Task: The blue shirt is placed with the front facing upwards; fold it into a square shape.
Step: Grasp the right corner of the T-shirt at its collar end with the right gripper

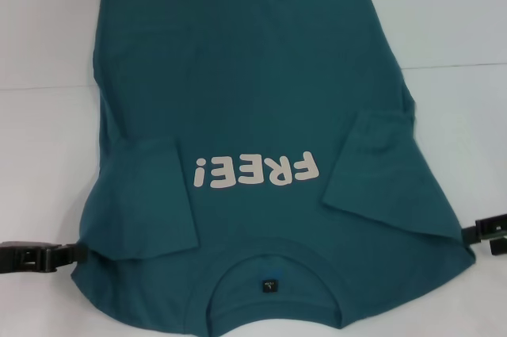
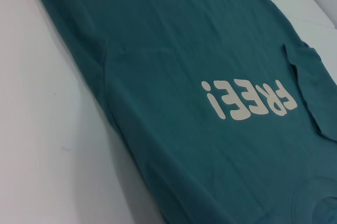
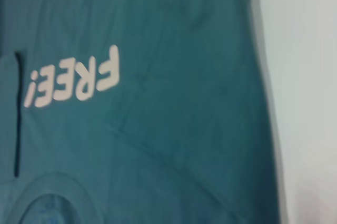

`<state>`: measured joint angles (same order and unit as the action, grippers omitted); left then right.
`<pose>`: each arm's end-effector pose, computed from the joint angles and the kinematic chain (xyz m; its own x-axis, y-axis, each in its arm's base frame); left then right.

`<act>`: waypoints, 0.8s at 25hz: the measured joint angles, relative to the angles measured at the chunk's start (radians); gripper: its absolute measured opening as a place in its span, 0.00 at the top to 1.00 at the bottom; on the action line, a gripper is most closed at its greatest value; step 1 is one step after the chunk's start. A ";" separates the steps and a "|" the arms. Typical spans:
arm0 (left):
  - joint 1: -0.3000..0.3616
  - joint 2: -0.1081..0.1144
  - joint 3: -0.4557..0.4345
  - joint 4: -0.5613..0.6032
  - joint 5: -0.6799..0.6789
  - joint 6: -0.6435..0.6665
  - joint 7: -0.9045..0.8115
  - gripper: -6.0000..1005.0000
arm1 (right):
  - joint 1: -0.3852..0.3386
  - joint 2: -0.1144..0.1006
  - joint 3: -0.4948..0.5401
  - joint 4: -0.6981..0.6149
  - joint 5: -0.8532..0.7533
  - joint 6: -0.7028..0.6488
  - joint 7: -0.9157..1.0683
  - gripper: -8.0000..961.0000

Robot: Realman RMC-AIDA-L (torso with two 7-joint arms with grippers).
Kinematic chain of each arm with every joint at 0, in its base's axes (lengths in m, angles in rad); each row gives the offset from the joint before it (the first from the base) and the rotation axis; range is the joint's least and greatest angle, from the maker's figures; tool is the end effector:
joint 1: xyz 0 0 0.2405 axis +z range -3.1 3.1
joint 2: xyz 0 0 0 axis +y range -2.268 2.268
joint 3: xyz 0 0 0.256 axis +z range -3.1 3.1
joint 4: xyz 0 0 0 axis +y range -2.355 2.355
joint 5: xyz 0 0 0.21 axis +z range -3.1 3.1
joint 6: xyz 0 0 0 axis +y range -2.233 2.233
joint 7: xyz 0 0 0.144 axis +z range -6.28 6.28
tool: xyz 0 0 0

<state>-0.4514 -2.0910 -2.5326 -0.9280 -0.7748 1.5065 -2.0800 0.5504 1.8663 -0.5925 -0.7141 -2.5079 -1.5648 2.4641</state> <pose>-0.3184 0.3184 0.0383 0.4472 0.8207 0.3554 0.8944 -0.4090 -0.1810 0.3475 0.3292 0.0919 0.0761 -0.9622 -0.2615 -0.9862 -0.0340 -0.1622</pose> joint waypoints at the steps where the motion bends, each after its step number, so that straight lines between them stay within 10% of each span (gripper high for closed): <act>1: -0.001 0.000 0.000 0.000 0.000 0.000 0.000 0.98 | 0.000 0.003 0.000 0.000 -0.010 0.001 0.000 0.20; 20: -0.003 0.000 0.000 0.000 0.000 0.001 0.000 0.97 | 0.015 0.055 -0.001 0.012 -0.041 0.052 -0.001 0.21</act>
<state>-0.4548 -2.0908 -2.5326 -0.9281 -0.7746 1.5079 -2.0797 0.5651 1.9217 -0.5930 -0.7020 -2.5484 -1.5132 2.4633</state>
